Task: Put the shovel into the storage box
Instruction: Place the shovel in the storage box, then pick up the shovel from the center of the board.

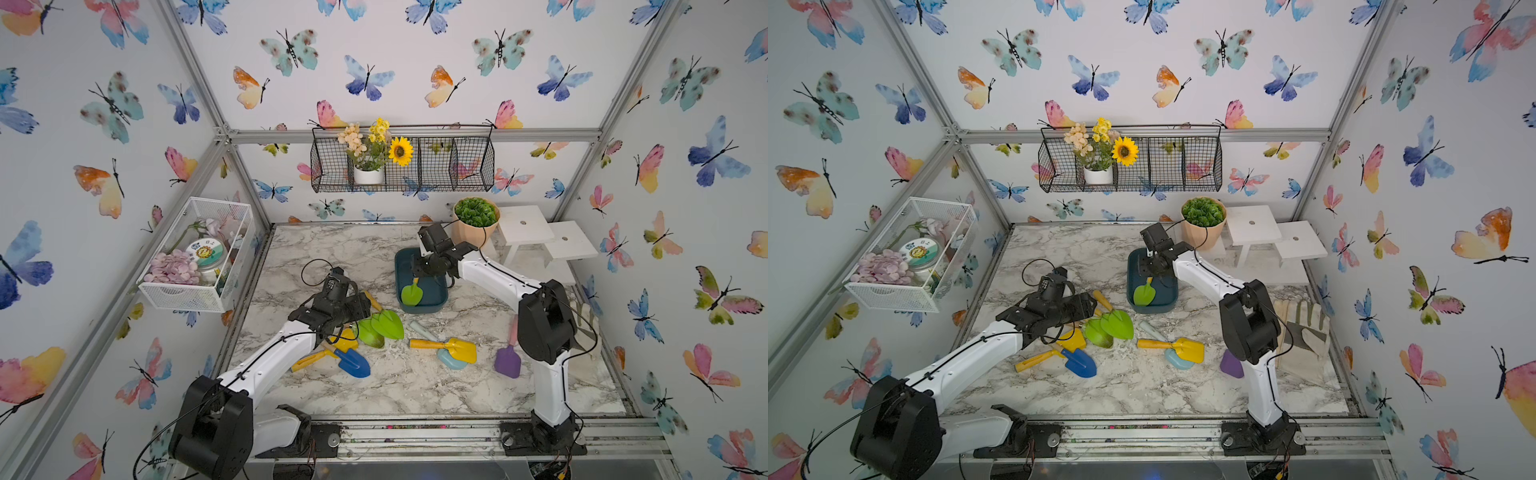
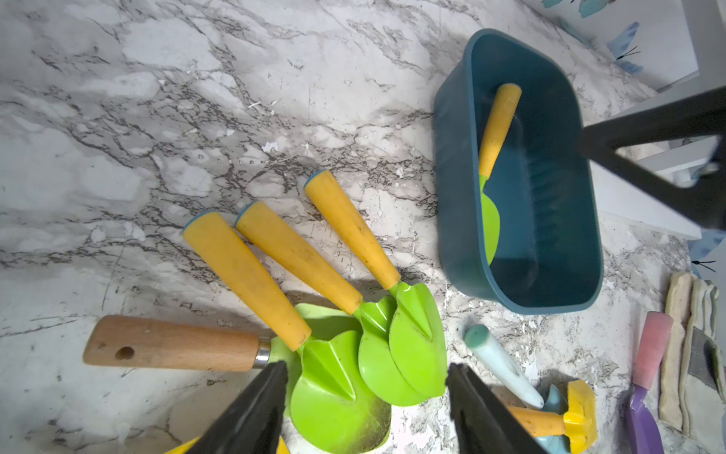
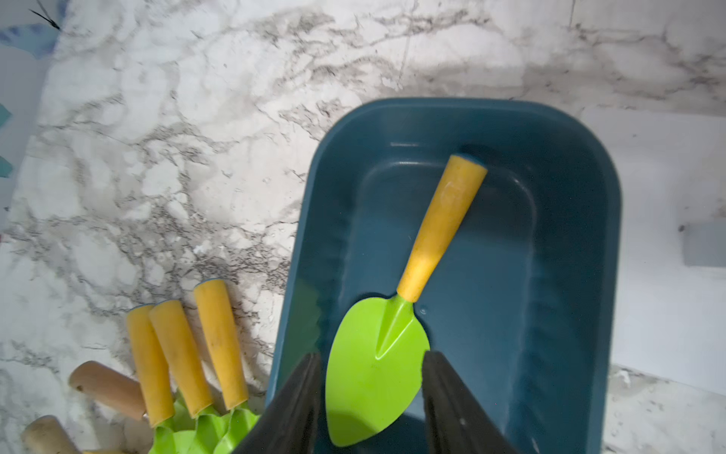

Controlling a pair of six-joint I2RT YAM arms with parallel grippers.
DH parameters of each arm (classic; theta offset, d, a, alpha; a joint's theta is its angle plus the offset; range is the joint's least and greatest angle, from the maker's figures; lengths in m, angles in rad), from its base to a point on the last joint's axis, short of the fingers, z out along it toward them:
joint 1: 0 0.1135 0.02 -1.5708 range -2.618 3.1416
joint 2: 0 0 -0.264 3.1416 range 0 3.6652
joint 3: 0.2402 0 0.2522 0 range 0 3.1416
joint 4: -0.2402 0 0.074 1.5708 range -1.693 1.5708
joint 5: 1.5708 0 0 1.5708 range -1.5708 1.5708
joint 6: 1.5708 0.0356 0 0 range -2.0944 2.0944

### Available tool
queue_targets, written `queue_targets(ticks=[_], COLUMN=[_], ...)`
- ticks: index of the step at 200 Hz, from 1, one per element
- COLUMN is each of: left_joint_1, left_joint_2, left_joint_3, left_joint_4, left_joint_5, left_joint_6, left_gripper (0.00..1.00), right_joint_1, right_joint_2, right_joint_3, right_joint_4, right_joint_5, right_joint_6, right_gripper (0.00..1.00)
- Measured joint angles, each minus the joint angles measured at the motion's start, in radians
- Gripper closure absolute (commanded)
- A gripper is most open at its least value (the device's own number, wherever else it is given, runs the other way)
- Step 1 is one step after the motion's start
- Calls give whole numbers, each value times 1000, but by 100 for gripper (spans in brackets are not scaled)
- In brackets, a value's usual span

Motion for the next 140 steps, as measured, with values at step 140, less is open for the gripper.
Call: queue_targets(ticks=[140], left_joint_1=[-190], left_joint_2=[60], left_joint_3=[93], left_joint_4=[17], left_joint_5=[30], left_joint_6=[95], left_gripper=[25], right_joint_1=[6], right_joint_2=[-459], right_joint_3=[-461], right_joint_4=[-7], right_joint_5=[60], right_joint_6=[10], right_gripper=[41])
